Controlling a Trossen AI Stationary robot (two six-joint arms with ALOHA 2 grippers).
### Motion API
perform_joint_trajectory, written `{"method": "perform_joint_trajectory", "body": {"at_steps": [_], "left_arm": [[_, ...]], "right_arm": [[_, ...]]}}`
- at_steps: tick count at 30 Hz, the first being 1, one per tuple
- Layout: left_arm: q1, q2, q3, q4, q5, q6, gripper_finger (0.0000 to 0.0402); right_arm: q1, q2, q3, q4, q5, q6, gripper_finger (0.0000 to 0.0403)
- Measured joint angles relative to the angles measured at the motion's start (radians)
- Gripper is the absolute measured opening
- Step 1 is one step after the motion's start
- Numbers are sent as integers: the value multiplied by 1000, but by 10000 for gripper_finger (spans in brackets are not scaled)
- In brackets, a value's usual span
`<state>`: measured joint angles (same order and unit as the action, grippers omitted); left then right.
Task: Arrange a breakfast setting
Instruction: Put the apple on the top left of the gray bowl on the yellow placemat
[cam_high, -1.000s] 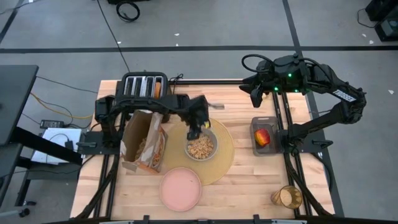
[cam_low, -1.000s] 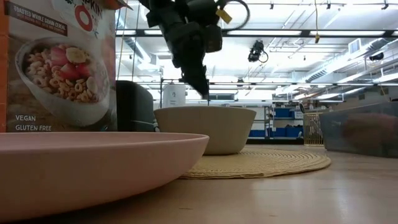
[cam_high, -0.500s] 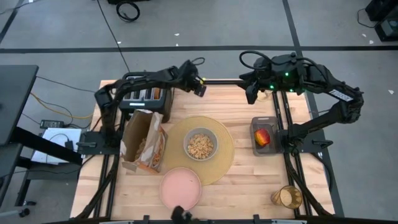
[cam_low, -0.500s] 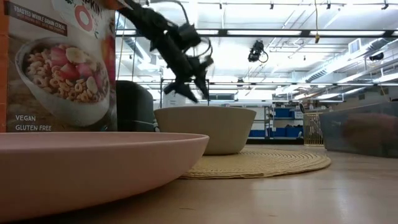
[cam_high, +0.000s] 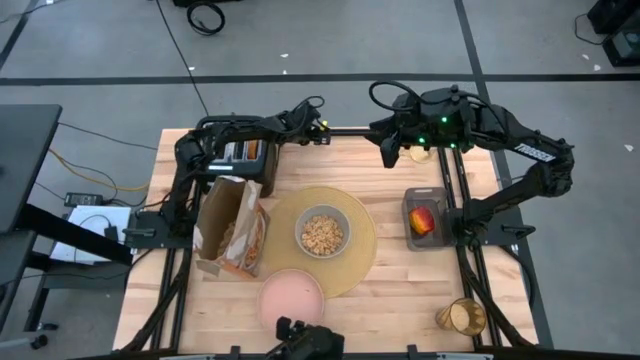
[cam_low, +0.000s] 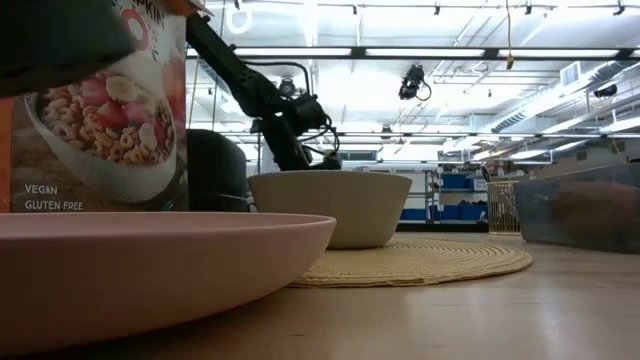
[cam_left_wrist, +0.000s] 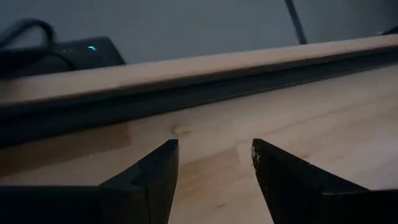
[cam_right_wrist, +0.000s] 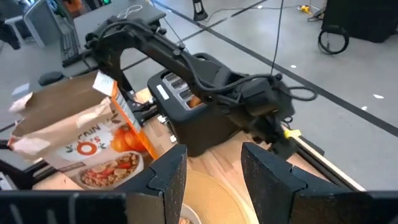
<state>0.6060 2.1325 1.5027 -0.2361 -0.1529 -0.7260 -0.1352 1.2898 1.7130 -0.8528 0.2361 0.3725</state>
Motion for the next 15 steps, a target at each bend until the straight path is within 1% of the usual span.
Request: {"method": "perform_joint_trajectory", "body": {"at_steps": [2,7,10,12,15], "left_arm": [[-7,6,7,30,-12,-4,210],[-22,8,59,9,-18,-1,210],[-18,10,123,-23,-9,-4,210],[-11,40,196,-70,-12,-4,210],[2,117,316,-258,-1,-1,210]], "right_arm": [[0,9,0,8,-6,0,161],[-4,20,0,12,-22,2,161],[-9,26,0,21,-23,15,161],[-15,30,0,27,-32,24,161],[-24,33,0,38,-74,29,161]]}}
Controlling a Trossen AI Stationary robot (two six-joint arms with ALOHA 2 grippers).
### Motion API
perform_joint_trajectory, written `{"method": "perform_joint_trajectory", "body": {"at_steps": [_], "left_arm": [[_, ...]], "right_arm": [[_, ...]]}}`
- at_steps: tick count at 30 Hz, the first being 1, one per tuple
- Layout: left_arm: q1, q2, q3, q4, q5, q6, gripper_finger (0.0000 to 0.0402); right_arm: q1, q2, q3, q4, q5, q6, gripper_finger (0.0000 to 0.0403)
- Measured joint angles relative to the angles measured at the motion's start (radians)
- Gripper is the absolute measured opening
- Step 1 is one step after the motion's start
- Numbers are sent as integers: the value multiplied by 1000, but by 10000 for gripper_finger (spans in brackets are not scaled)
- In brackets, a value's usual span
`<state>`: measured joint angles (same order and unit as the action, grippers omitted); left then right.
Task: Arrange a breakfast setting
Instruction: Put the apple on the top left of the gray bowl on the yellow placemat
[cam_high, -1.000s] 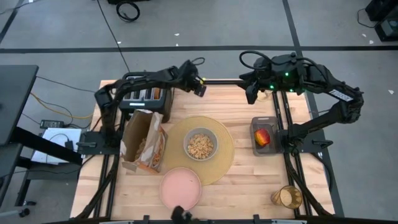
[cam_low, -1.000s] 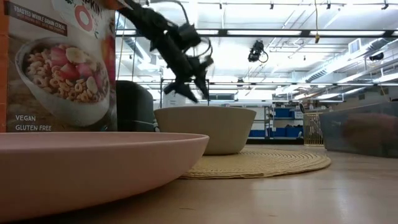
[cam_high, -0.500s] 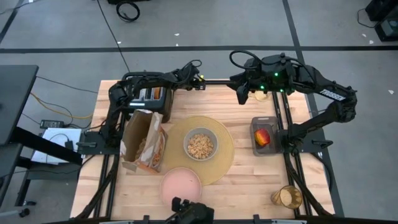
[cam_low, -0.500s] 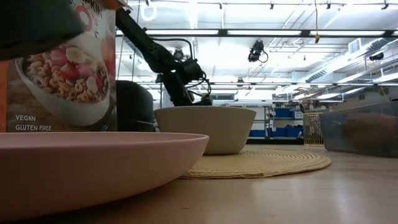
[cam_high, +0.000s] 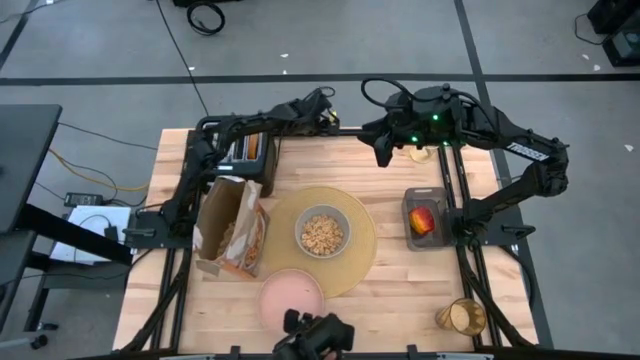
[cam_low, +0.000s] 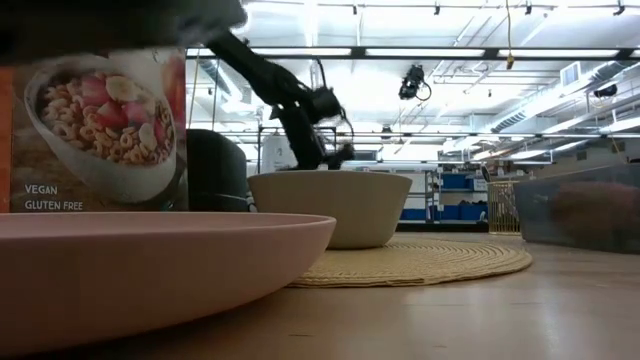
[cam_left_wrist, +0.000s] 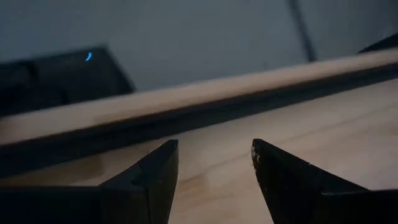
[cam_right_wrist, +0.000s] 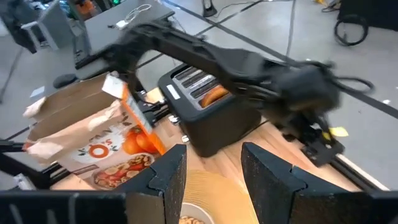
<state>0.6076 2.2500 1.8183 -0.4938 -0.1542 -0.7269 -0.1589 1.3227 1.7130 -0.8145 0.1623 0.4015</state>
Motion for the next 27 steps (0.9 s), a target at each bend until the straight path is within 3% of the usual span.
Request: {"method": "perform_joint_trajectory", "body": {"at_steps": [3,7,19,27], "left_arm": [[10,54,93,-124,18,-5,210],[29,65,137,-172,61,-35,210],[101,122,135,-173,386,-69,191],[92,121,134,-164,317,1,188]], "right_arm": [[-3,1,0,11,-29,15,161],[-2,1,0,8,-66,54,161],[14,0,0,14,-96,68,161],[13,0,0,16,-96,67,161]]}}
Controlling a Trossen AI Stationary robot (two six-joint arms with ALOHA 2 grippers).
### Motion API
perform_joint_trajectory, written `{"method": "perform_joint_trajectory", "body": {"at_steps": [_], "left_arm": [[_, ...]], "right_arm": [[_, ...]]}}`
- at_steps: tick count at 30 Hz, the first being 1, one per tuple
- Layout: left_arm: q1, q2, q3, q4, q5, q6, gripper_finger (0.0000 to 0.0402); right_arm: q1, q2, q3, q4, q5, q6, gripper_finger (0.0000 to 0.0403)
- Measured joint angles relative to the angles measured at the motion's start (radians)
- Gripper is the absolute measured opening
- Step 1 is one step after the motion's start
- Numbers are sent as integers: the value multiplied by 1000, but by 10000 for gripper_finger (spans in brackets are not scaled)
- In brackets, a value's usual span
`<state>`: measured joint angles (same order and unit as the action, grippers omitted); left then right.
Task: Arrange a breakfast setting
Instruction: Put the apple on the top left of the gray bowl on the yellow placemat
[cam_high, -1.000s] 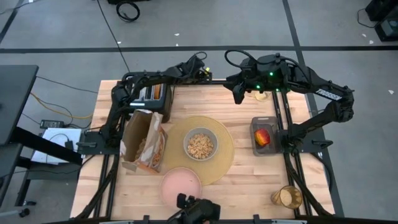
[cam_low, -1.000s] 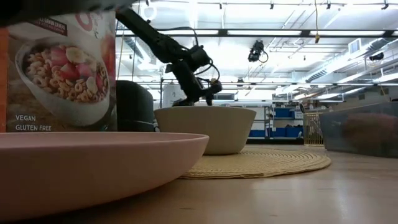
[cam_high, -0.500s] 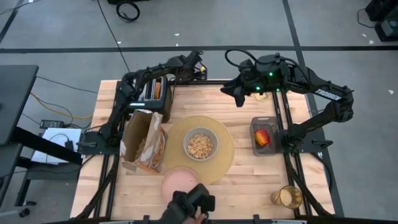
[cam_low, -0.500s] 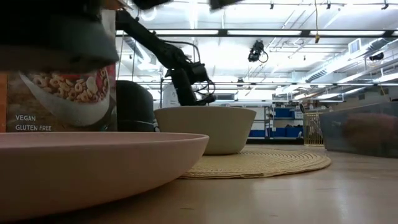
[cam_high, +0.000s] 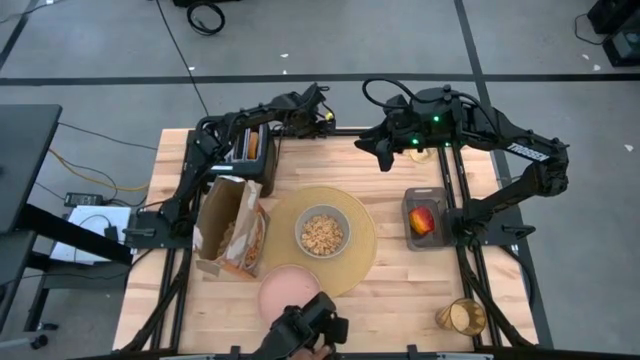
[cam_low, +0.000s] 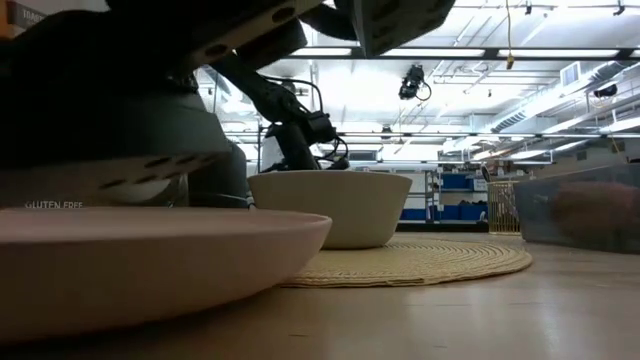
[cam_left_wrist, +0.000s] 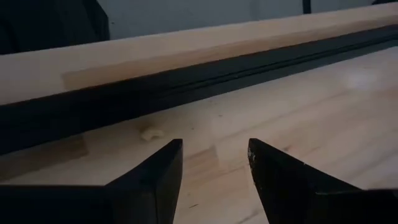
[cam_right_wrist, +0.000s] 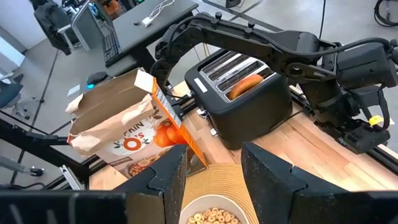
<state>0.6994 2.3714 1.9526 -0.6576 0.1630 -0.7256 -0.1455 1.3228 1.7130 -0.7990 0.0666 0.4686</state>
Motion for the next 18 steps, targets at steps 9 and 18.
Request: {"method": "perform_joint_trajectory", "body": {"at_steps": [9,18], "left_arm": [[-6,-55,0,-51,86,127,187],[-43,-297,1,-132,41,246,187]], "right_arm": [[-10,3,0,-9,22,-80,161],[-113,54,0,-5,-36,-250,161]]}}
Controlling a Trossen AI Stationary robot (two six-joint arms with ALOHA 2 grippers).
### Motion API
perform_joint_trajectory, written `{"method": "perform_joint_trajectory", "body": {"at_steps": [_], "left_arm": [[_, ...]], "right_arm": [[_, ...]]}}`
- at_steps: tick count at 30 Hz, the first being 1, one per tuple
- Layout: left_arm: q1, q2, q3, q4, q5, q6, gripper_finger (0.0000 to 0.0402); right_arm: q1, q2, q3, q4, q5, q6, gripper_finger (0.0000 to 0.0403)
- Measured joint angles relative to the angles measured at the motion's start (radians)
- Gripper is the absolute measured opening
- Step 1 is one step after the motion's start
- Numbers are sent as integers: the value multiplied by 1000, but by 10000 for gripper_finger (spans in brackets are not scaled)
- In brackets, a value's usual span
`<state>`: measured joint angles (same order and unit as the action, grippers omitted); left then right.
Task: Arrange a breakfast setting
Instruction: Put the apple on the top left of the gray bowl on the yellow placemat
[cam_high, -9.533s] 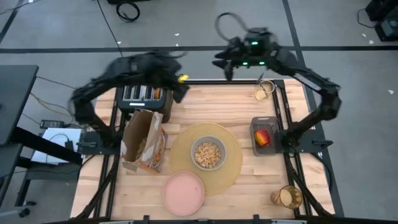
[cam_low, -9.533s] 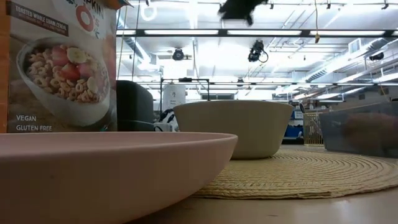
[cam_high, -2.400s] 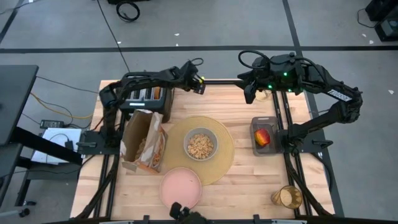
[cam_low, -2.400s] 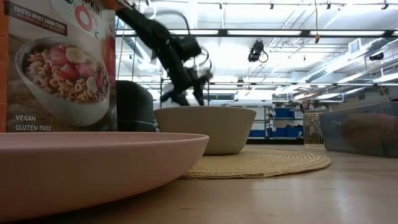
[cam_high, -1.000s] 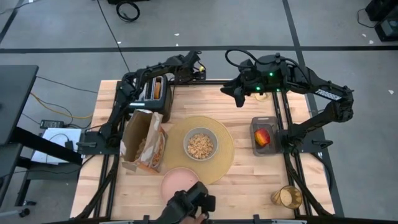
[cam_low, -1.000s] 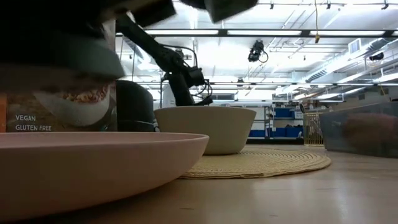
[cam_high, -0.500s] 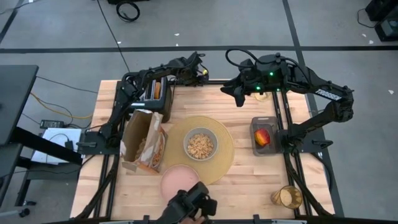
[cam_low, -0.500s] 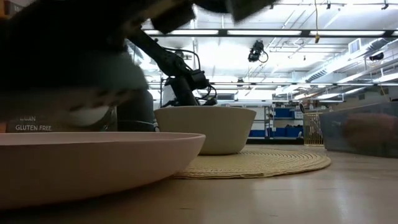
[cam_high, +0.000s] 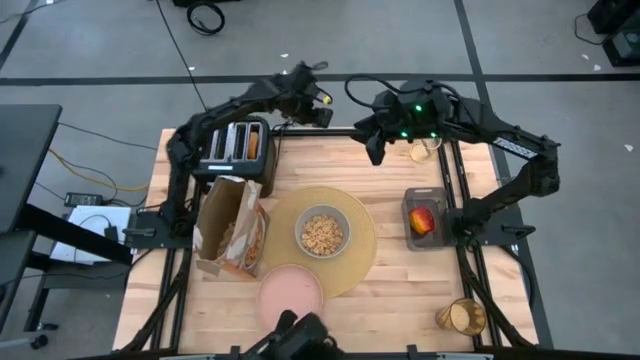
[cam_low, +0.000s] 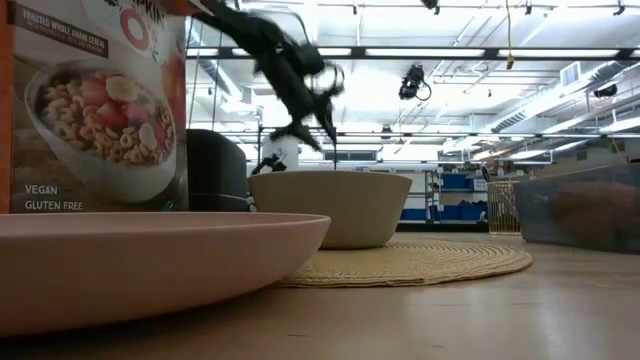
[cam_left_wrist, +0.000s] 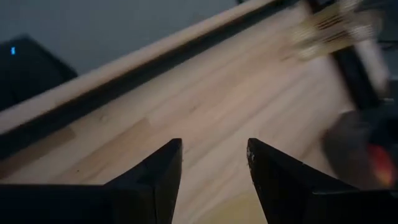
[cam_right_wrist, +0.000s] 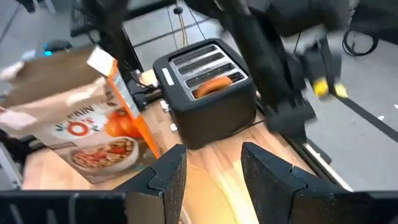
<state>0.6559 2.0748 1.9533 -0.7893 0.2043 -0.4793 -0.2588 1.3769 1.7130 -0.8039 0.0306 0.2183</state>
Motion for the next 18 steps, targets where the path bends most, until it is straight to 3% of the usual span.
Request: {"method": "perform_joint_trajectory", "body": {"at_steps": [7,18], "left_arm": [[-27,-232,0,0,-56,55,187],[-46,-476,0,-66,-161,42,187]], "right_arm": [[-92,118,35,115,-146,-103,157],[-152,437,451,134,-290,-227,151]]}}
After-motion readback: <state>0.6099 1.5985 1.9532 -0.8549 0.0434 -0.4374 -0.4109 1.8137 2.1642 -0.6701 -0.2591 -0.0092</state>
